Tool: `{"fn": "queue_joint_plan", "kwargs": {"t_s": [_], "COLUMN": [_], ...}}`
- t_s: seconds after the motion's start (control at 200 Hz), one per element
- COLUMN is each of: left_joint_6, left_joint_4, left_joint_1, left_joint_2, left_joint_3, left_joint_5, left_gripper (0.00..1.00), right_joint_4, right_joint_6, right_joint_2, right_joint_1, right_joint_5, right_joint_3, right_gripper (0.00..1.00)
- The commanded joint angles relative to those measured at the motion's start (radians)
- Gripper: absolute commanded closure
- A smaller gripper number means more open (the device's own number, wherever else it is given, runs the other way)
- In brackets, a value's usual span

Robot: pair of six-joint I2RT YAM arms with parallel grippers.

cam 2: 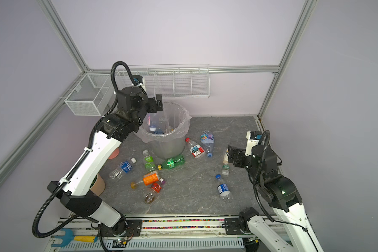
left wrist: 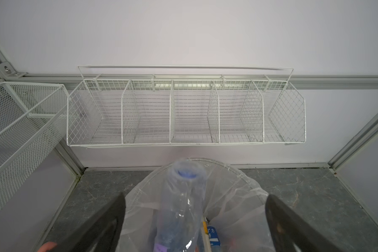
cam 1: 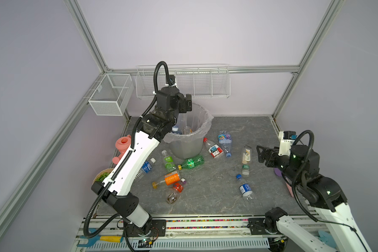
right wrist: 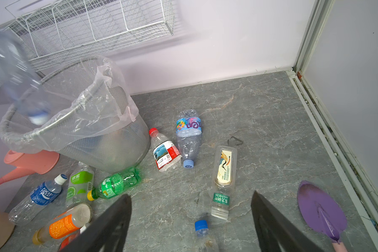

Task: Throw the plastic bottles in the bin
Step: Throw the plastic bottle into the trash bin.

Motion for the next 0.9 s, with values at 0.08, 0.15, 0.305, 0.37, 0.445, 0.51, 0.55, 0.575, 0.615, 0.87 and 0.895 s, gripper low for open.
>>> {"fn": "queue_joint_plan", "kwargs": {"t_s": [0.08,0.15,0.305,0.37,0.445,0.51,0.55,0.575,0.615,0.87,0.895], "left_joint_6": [-0.017,-0.02,-0.029,-0.03,-0.044,-0.055,-0.061,-0.065,-0.072,-0.101,-0.101], "left_joint_4": [0.031,0.053,0.166,0.2,0.209,0.195,0.186,0.18,0.172,0.088,0.074], "left_joint_1": [0.0,-0.001,0.0,-0.001,0.0,-0.001,0.0,-0.001,-0.001,0.0,0.0], "left_joint_2": [-0.173,-0.232,-0.405,-0.475,-0.546,-0.596,-0.625,-0.643,-0.668,-0.789,-0.795], "left_joint_3": [-0.029,-0.064,-0.223,-0.288,-0.349,-0.387,-0.413,-0.429,-0.457,-0.61,-0.619], "left_joint_5": [0.068,0.101,0.252,0.308,0.337,0.354,0.365,0.371,0.38,0.378,0.378], "left_gripper": [0.0,0.0,0.0,0.0,0.0,0.0,0.0,0.0,0.0,0.01,0.01], "right_joint_4": [-0.005,-0.002,0.006,0.006,0.007,0.014,0.015,0.017,0.019,0.087,0.08], "right_joint_6": [0.002,0.002,-0.006,-0.02,-0.036,-0.06,-0.074,-0.083,-0.097,-0.18,-0.183], "right_joint_2": [-0.007,0.003,0.013,0.022,0.037,0.058,0.074,0.084,0.101,0.169,0.175], "right_joint_1": [-0.004,-0.004,-0.004,-0.005,-0.004,-0.004,-0.004,-0.004,-0.004,0.032,0.038], "right_joint_5": [-0.01,-0.02,-0.044,-0.068,-0.104,-0.157,-0.194,-0.219,-0.263,-0.519,-0.514], "right_joint_3": [0.016,0.017,0.018,0.023,0.03,0.039,0.048,0.054,0.066,0.112,0.119], "right_gripper": [0.12,0.12,0.12,0.12,0.12,0.12,0.12,0.12,0.12,0.12,0.12]}}
